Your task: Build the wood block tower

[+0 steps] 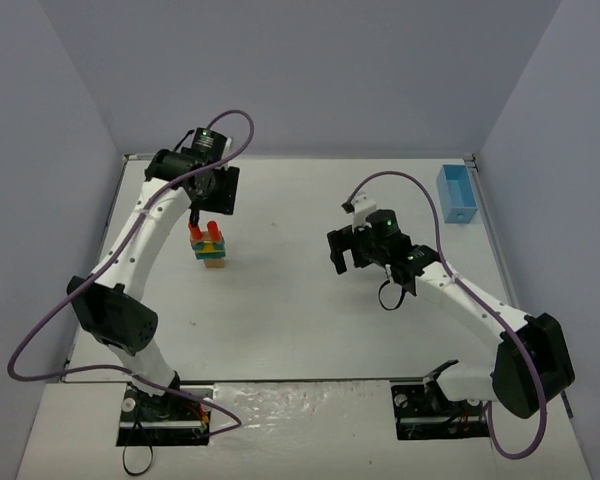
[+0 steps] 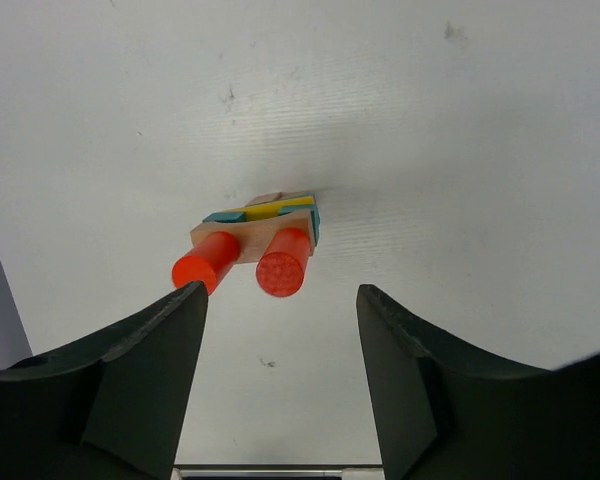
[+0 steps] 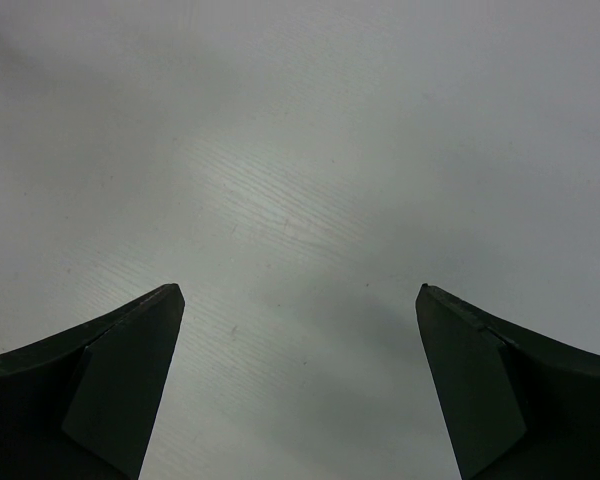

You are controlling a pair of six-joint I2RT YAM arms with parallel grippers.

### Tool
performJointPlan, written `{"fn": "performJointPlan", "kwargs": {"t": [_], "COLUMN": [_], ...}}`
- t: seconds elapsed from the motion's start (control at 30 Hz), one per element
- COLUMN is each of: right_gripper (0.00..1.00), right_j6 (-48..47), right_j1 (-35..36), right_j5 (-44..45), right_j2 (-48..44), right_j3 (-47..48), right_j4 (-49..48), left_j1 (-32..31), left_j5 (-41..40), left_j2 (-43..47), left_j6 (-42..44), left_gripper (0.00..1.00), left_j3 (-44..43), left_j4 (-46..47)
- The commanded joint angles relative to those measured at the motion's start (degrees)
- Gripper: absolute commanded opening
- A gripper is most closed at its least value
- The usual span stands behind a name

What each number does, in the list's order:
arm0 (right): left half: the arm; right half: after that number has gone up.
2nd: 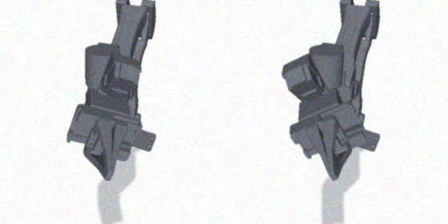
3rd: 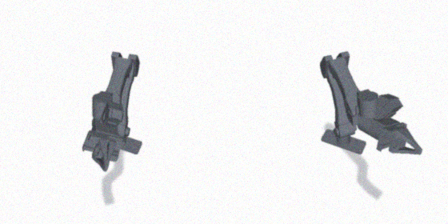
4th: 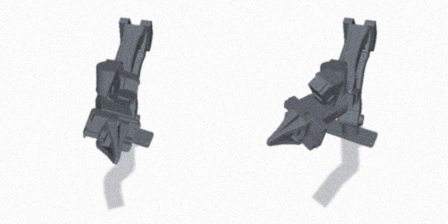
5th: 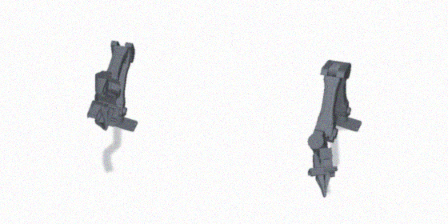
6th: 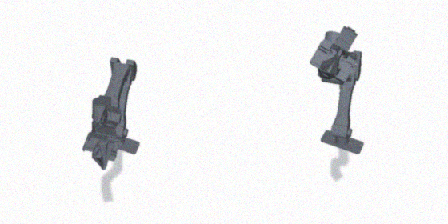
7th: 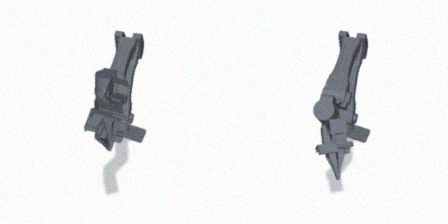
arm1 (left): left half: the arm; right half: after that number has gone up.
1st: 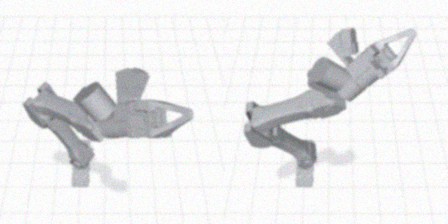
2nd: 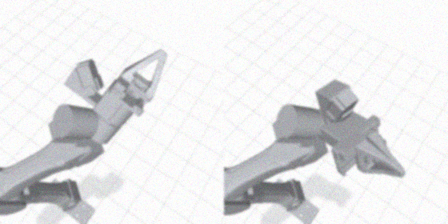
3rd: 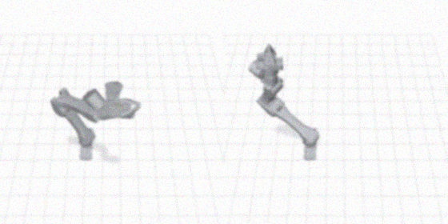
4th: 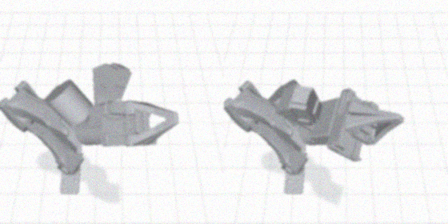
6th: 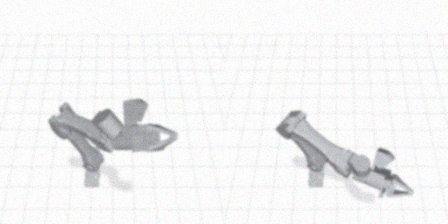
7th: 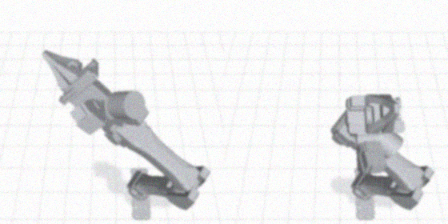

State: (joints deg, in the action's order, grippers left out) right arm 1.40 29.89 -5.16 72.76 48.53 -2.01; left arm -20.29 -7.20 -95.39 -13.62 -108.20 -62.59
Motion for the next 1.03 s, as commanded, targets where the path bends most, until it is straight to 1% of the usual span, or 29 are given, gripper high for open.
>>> {"fn": "performJointPlan", "kwargs": {"t": [0.0,0.07,0.13,0.2,0.3,0.37,0.43,0.5,0.77,1.0], "right_gripper": [1.00,1.00,1.00,1.00,1.00,1.00,1.00,1.00,1.00,1.00], "right_j6": [1.9,1.9,1.5,1.1,-0.2,-1.0,-4.7,-5.9,-7.7,-8.5], "right_j1": [-1.3,-1.4,-1.4,-1.4,-1.4,-1.4,-1.4,-1.4,-1.3,-1.4], "right_j5": [5.1,8.8,13.9,18.6,24.0,26.9,27.8,28.6,31.1,32.5], "right_j2": [-9.4,-13.8,-17.9,-23.0,-28.6,-32.1,-34.2,-36.2,-39.9,-41.4], "right_j3": [6.0,8.3,9.6,10.6,11.8,12.5,13.0,13.5,12.0,11.8], "right_j4": [-0.6,0.9,1.7,1.8,2.1,3.4,3.3,3.4,3.8,3.8], "left_j1": [0.0,0.1,0.1,0.2,0.3,0.3,0.2,0.2,0.2,0.2], "left_j5": [-7.6,-10.5,-13.9,-16.7,-18.3,-19.7,-21.1,-21.7,-21.6,-21.7], "left_j2": [13.8,18.7,26.1,32.2,39.9,45.6,50.0,54.4,63.1,64.0], "left_j6": [0.4,1.2,1.8,2.8,3.9,4.3,4.8,5.5,5.7,5.4], "left_gripper": [0.72,0.79,0.88,0.93,0.97,0.97,0.97,0.97,0.97,0.97], "left_j3": [-2.9,-0.4,3.1,7.3,10.4,14.9,17.4,18.9,21.6,21.1], "left_j4": [1.9,3.4,4.6,5.6,6.4,6.8,7.4,7.7,7.1,5.5]}}
